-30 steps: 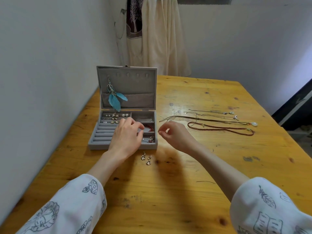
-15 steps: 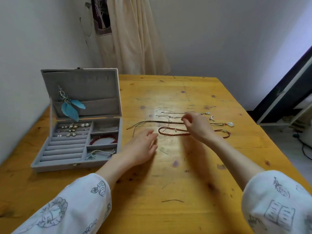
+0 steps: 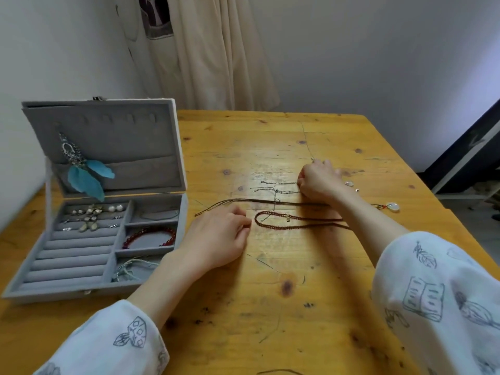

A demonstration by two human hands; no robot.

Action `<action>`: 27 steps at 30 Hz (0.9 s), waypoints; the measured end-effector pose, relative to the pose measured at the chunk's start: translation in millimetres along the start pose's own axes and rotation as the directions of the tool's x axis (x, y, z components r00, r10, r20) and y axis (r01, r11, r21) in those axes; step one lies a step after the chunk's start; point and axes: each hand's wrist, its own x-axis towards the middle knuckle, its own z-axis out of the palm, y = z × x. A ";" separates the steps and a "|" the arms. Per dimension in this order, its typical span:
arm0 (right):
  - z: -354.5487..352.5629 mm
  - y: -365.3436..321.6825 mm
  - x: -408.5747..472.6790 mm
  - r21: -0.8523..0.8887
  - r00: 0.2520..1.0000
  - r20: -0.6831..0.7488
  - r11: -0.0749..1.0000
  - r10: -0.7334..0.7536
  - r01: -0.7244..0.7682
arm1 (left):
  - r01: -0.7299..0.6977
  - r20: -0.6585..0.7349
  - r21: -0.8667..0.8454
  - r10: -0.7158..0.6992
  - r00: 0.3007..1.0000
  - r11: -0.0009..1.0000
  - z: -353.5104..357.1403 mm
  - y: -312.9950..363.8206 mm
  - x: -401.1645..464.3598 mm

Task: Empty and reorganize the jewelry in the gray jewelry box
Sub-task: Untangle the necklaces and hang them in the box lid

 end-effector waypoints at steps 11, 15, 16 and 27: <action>-70.3 -34.5 -54.3 0.473 0.983 -0.144 0.865 -0.113 0.169 | 0.023 -0.030 -0.389 -0.038 0.999 0.921 -29.3 15.2 -24.5; -107.1 -67.3 -105.0 0.608 0.963 -0.097 0.751 -0.253 0.259 | 0.003 -0.189 -0.623 -0.154 0.970 0.782 -57.1 23.5 -45.1; -111.5 -75.5 -118.9 0.638 0.953 -0.069 0.722 -0.294 0.268 | -0.001 -0.185 -0.675 -0.167 0.968 0.738 -65.0 24.3 -51.0; -134.9 -138.0 -217.3 0.615 0.873 0.007 0.691 -0.487 0.380 | -0.048 -0.155 -0.873 -0.184 0.971 0.486 -110.4 16.6 -135.2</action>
